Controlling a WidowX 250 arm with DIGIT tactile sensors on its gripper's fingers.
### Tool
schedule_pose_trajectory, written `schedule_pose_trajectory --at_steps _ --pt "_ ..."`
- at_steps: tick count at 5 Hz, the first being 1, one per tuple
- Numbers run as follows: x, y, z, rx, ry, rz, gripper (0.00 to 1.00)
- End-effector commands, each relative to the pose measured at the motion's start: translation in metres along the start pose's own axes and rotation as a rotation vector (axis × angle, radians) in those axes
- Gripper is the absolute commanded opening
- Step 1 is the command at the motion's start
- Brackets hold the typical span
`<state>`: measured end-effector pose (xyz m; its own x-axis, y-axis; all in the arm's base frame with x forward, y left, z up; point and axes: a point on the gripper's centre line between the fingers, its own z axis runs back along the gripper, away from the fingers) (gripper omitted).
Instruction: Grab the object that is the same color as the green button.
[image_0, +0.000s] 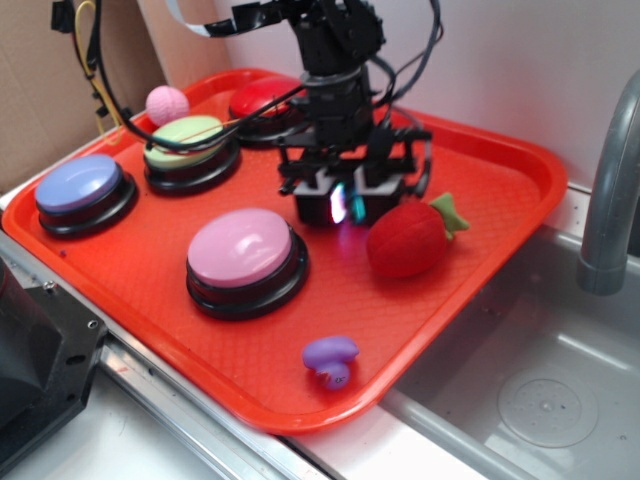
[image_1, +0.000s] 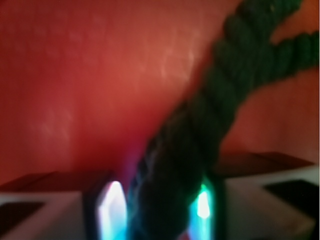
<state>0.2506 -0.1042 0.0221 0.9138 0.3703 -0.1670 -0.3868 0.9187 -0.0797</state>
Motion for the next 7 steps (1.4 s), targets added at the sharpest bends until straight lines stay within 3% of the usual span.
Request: schedule_pose_trajectory --at_steps 1,2,3,4,5,7 --pt "0.006 0.055 0.122 0.041 -0.237 -0.069 0.00" --pt "0.007 0.097 0.179 0.063 -0.328 -0.084 0.00" --pt "-0.004 0.117 0.209 0.123 -0.352 -0.126 0.00" --pt "-0.021 0.110 0.210 0.049 -0.283 -0.278 0.00" --pt "-0.034 0.090 0.208 0.064 -0.250 -0.334 0.00" --pt "-0.038 0.083 0.211 0.084 -0.255 -0.340 0.00"
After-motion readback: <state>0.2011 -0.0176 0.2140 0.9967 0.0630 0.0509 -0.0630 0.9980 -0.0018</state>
